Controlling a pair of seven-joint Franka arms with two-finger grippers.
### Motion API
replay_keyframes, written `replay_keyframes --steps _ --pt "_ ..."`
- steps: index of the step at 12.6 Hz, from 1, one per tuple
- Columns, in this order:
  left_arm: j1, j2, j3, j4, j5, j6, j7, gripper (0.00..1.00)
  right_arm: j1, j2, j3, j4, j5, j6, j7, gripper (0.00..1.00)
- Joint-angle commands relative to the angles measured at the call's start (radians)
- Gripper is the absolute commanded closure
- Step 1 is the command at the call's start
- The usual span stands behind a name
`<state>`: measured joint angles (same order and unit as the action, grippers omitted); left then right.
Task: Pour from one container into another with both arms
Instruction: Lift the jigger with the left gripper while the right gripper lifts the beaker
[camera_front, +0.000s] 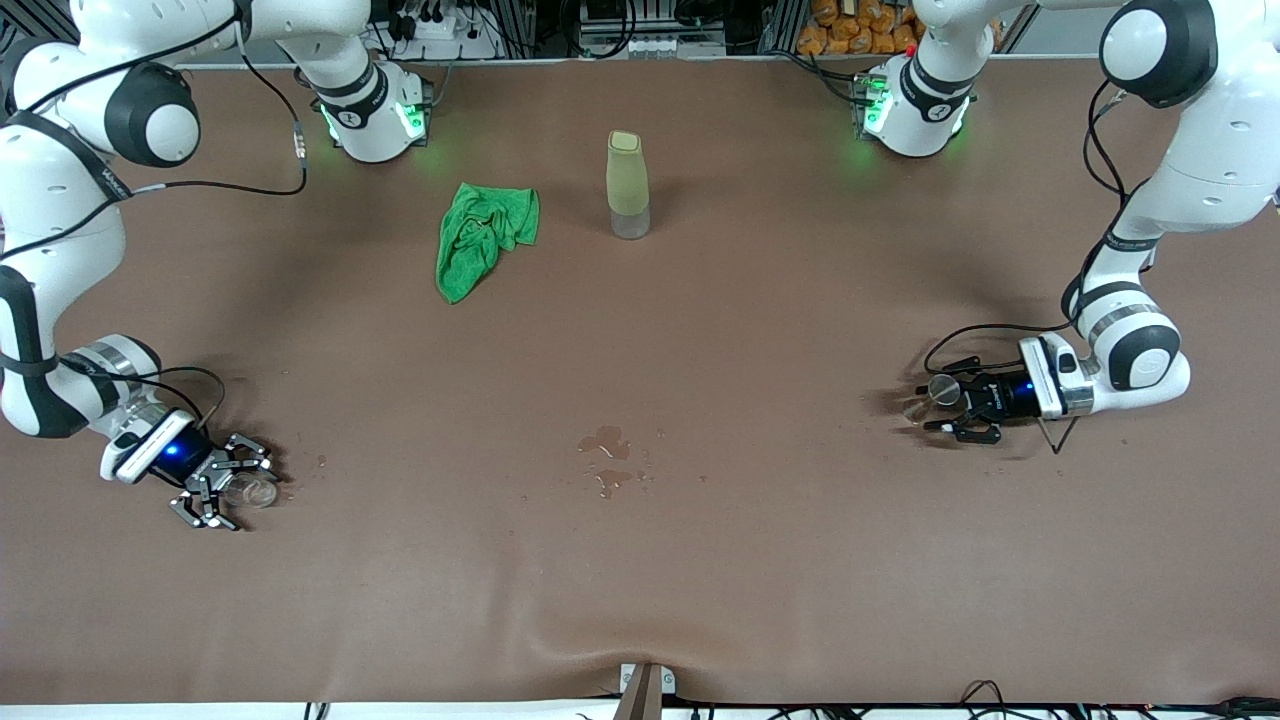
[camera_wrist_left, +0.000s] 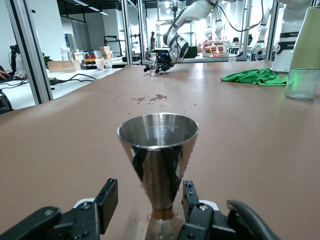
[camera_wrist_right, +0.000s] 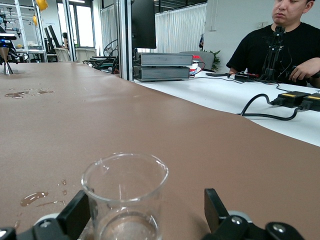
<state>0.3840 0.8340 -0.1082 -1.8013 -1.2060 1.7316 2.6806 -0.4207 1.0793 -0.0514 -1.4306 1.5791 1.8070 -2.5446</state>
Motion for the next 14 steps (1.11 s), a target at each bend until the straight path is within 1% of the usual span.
replay_keyframes --steps 1,2,3,4,6,7,8,9,10,14 --pt "-0.008 -0.004 0.001 -0.016 -0.030 0.014 0.036 0.60 0.014 0.016 -0.004 0.021 0.033 0.012 -0.013 0.00" --pt "-0.008 -0.003 0.001 -0.018 -0.032 0.014 0.036 0.73 0.019 0.017 -0.004 0.022 0.039 0.020 -0.016 0.00" --pt "-0.008 -0.003 0.002 -0.023 -0.032 0.014 0.036 0.93 0.023 0.022 -0.004 0.024 0.044 0.020 -0.017 0.00" --pt "-0.008 0.000 0.001 -0.032 -0.032 0.014 0.038 1.00 0.026 0.024 -0.004 0.024 0.045 0.020 -0.017 0.00" --pt "-0.025 -0.001 0.001 -0.044 -0.032 0.013 0.118 1.00 0.031 0.027 -0.004 0.024 0.045 0.020 -0.017 0.00" --pt "-0.031 -0.006 0.001 -0.040 -0.029 0.013 0.117 1.00 0.033 0.033 -0.004 0.024 0.045 0.018 -0.017 0.00" --pt "-0.036 -0.007 -0.002 -0.039 -0.035 0.013 0.108 1.00 0.034 0.033 -0.004 0.024 0.045 0.018 -0.019 0.45" --pt "-0.043 -0.010 -0.002 -0.038 -0.058 0.013 0.073 1.00 0.040 0.033 -0.005 0.024 0.044 0.018 -0.019 0.93" --pt "-0.062 -0.015 -0.002 -0.032 -0.073 0.013 0.040 1.00 0.040 0.033 -0.005 0.024 0.044 0.018 -0.019 1.00" --pt "-0.112 -0.019 -0.016 0.013 -0.129 0.013 -0.022 1.00 0.040 0.033 -0.005 0.024 0.044 0.018 -0.019 1.00"
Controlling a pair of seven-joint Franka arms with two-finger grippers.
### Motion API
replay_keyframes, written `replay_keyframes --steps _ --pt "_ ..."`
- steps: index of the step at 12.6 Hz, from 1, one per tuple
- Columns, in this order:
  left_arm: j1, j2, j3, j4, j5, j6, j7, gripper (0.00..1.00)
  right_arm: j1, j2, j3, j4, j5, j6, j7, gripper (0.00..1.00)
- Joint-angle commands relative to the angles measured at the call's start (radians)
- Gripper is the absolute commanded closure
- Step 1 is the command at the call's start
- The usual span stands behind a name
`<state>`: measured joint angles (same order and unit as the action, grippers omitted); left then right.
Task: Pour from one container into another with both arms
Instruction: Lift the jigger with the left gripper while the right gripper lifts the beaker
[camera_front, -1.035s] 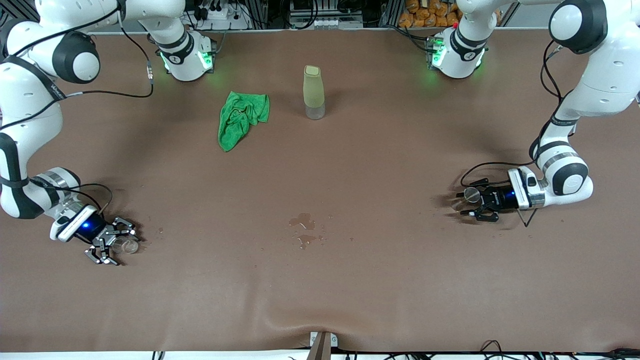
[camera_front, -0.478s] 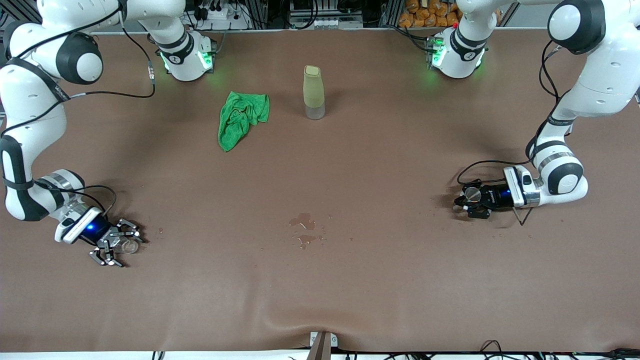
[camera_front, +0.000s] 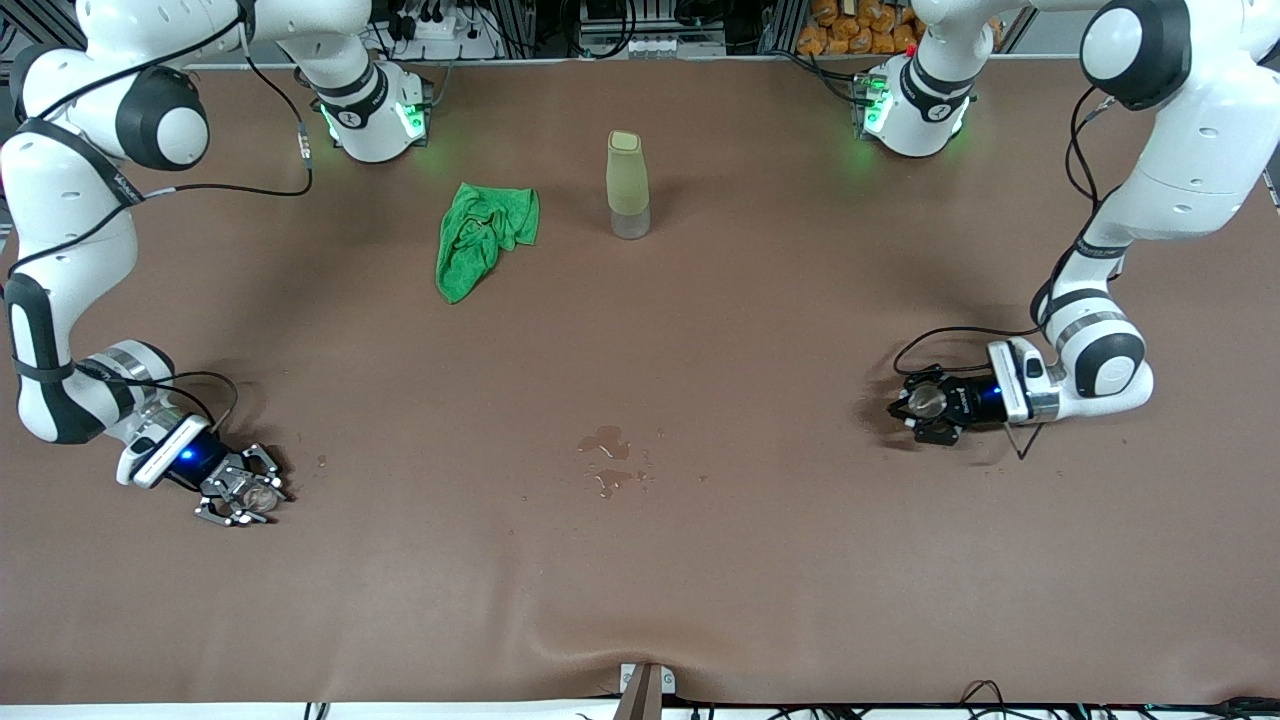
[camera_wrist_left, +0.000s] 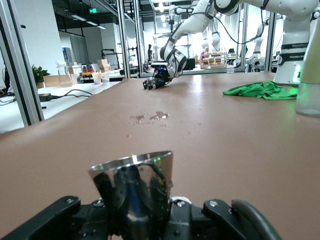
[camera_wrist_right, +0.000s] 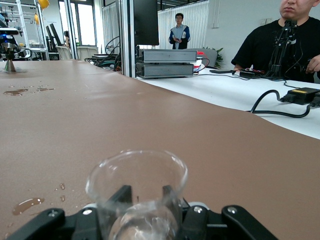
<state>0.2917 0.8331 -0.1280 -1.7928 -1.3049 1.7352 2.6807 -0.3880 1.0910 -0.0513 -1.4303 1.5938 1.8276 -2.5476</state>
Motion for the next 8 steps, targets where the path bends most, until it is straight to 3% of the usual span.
replay_keyframes --steps 1,8 --pt "-0.022 -0.019 0.004 0.015 -0.031 0.009 -0.031 1.00 0.008 0.021 -0.005 0.024 0.029 -0.004 -0.013 1.00" --pt "-0.032 -0.029 -0.033 0.044 -0.054 0.027 -0.143 1.00 0.047 0.010 -0.004 0.060 0.026 -0.007 0.000 1.00"
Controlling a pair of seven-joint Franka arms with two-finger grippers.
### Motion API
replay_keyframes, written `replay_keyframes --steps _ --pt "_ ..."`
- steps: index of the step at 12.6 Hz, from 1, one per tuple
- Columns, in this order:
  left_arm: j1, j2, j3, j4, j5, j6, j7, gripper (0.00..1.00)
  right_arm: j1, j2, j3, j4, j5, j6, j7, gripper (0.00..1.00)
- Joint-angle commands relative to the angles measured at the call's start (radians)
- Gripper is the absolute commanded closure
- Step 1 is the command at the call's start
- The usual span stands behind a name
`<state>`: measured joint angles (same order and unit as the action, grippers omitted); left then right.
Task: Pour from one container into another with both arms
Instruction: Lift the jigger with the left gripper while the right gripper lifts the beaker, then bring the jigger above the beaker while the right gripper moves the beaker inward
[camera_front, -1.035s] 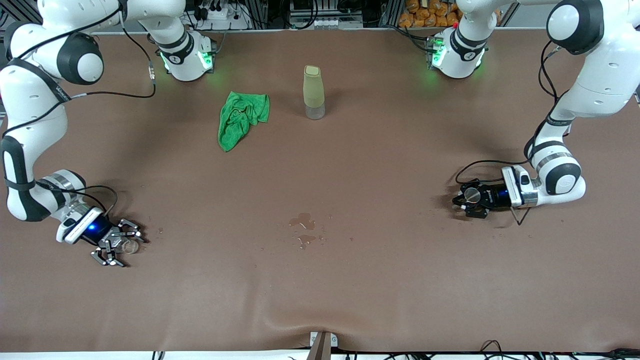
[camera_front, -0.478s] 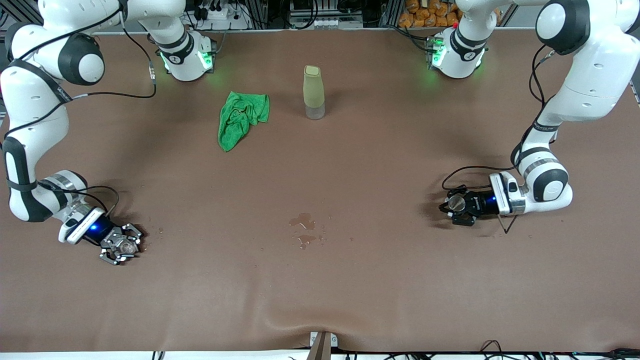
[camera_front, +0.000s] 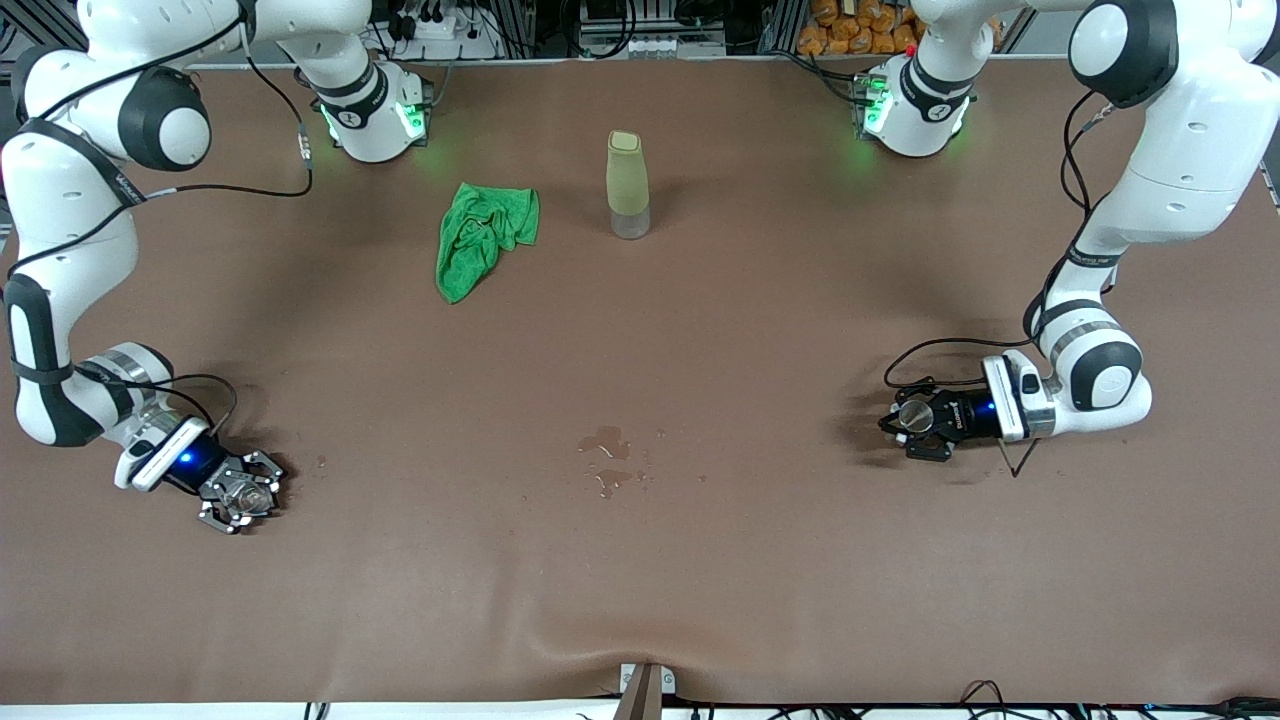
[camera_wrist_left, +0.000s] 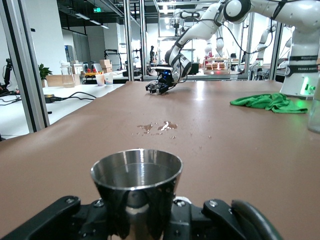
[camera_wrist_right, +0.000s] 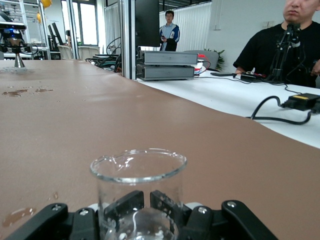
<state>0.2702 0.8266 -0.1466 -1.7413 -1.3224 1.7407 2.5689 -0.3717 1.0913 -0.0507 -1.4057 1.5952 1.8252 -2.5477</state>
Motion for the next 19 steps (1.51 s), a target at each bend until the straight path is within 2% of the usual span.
replay_keyframes --steps 1,6,11,16,19 --pt "-0.019 -0.023 -0.014 -0.007 -0.055 0.031 -0.039 1.00 0.048 -0.001 -0.005 0.043 0.026 -0.003 0.004 1.00" --pt "-0.117 -0.026 -0.014 0.012 -0.176 0.092 -0.075 1.00 0.164 -0.037 -0.006 0.070 0.029 0.002 0.138 1.00" --pt "-0.296 -0.020 -0.014 0.080 -0.394 0.241 -0.082 1.00 0.227 -0.091 -0.009 0.087 0.022 0.026 0.228 1.00" --pt "-0.488 0.003 -0.013 0.190 -0.609 0.440 -0.154 1.00 0.283 -0.145 -0.012 0.076 0.017 0.034 0.331 1.00" --pt "-0.568 0.028 -0.011 0.282 -0.630 0.548 -0.199 1.00 0.312 -0.188 -0.011 0.041 0.016 0.057 0.342 1.00"
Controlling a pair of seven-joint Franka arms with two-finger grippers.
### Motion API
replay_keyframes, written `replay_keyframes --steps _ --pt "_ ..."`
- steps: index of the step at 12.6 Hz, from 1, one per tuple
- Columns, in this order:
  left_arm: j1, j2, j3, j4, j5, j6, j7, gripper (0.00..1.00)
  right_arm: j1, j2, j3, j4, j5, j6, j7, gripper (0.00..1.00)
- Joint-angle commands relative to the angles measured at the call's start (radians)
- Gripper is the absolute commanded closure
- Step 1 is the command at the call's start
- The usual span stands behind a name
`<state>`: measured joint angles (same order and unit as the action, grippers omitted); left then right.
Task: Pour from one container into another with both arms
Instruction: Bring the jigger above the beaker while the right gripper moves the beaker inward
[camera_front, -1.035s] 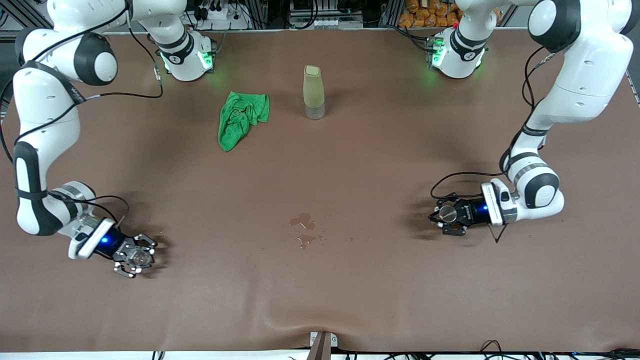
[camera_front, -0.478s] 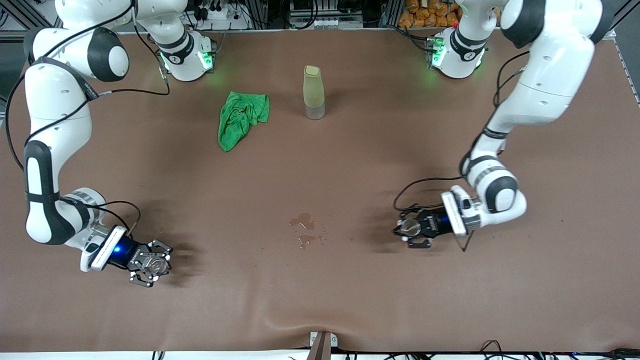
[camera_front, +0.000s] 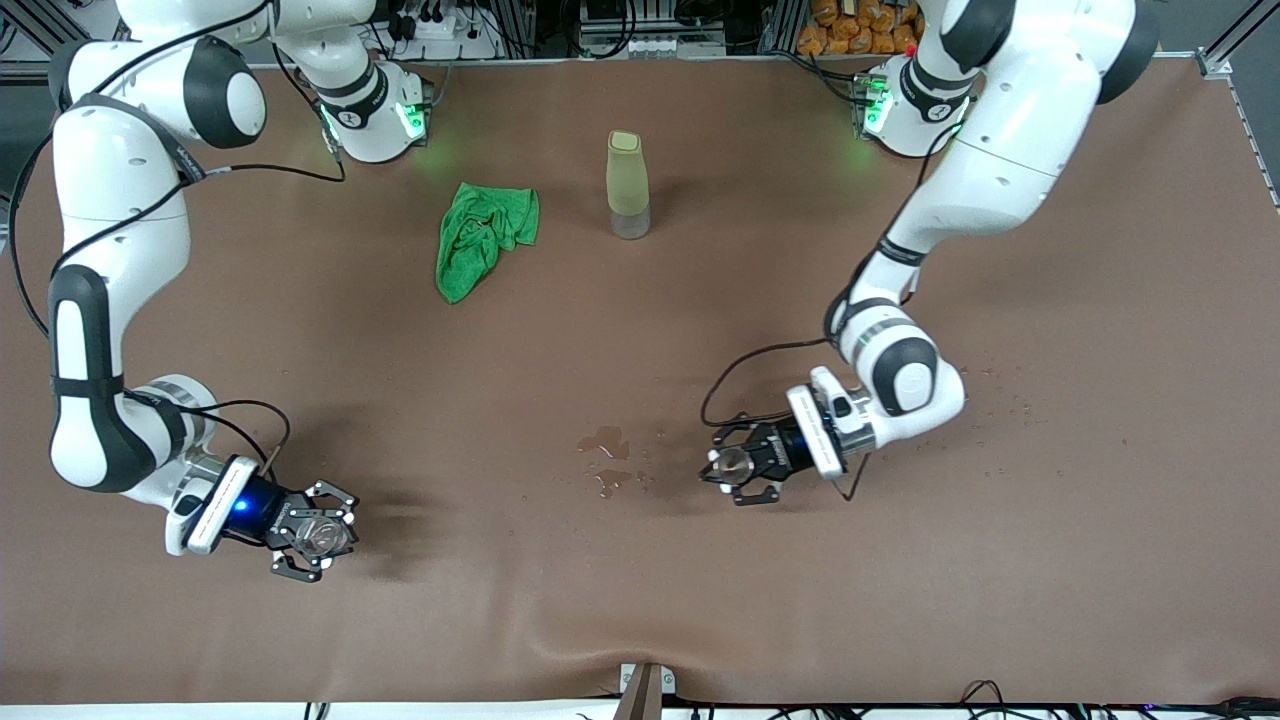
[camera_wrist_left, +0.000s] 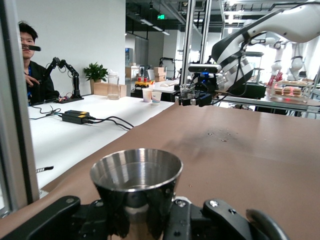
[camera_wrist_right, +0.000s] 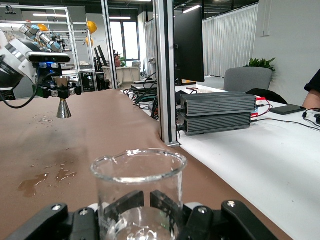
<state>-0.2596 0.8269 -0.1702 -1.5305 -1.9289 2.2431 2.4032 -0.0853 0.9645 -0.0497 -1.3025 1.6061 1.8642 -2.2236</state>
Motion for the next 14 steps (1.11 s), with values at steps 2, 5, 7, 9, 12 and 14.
replay_keyframes --steps 2,5,7,9,12,14 --pt "-0.075 0.037 0.012 0.116 -0.042 0.076 -0.044 1.00 0.054 -0.114 -0.010 -0.119 0.005 0.045 0.056 1.00" --pt "-0.127 0.041 0.021 0.170 -0.047 0.098 -0.041 1.00 0.104 -0.145 -0.009 -0.135 0.005 0.055 0.123 1.00" --pt "-0.147 0.048 0.021 0.190 -0.048 0.099 -0.038 1.00 0.142 -0.161 -0.007 -0.135 0.018 0.056 0.166 1.00" --pt "-0.167 0.049 0.023 0.204 -0.070 0.107 -0.038 1.00 0.180 -0.200 -0.004 -0.155 0.021 0.090 0.240 1.00" --pt "-0.188 0.048 0.023 0.204 -0.073 0.133 -0.016 1.00 0.263 -0.300 -0.004 -0.228 0.084 0.183 0.352 1.00" --pt "-0.207 0.044 0.023 0.205 -0.075 0.141 -0.013 1.00 0.315 -0.364 -0.005 -0.254 0.084 0.223 0.503 1.00"
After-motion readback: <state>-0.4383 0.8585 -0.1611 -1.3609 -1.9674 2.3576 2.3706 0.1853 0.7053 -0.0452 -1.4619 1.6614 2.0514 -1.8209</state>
